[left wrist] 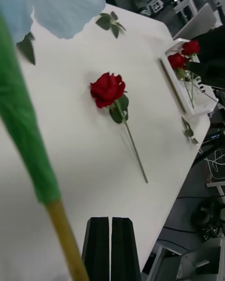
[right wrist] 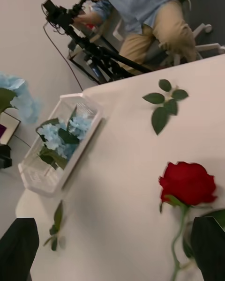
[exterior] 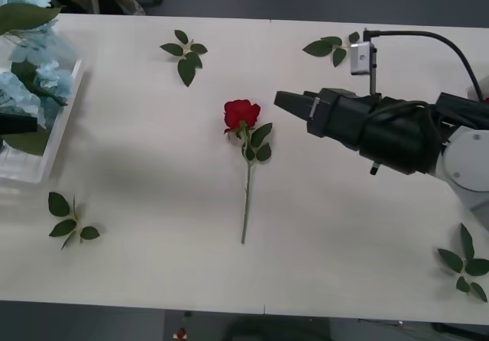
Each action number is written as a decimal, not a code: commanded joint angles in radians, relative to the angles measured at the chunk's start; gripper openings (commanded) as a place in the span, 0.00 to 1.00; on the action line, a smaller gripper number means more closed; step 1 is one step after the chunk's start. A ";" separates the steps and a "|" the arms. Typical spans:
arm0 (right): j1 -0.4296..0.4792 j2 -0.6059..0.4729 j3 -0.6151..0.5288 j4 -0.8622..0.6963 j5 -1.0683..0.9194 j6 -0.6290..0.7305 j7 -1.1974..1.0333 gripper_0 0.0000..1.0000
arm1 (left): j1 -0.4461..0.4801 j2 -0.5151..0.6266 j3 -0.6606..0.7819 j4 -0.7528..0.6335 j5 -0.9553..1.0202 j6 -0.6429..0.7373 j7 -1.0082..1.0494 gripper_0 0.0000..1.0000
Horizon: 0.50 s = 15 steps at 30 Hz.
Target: Put the red flowers into the right box and the blue flowers into the left box
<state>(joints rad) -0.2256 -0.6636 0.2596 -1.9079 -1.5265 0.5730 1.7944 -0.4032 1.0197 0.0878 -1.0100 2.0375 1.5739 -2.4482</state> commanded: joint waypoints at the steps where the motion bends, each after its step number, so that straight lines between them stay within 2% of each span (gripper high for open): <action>1: 0.042 -0.057 -0.079 -0.048 -0.014 0.073 0.039 0.95 | 0.061 0.094 0.026 0.041 0.016 0.011 0.057 0.00; 7: 0.104 -0.087 -0.183 -0.048 -0.015 0.168 0.045 0.96 | 0.141 0.138 0.119 0.062 -0.077 0.006 0.057 0.00; 15: 0.184 -0.094 -0.393 -0.046 0.003 0.366 0.039 0.95 | 0.227 0.148 0.260 0.062 -0.281 -0.009 0.057 0.00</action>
<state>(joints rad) -0.0550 -0.7344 -0.0777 -1.9204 -1.5284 0.9040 1.7950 -0.1863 1.1220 0.3440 -0.9451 1.7855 1.5763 -2.4482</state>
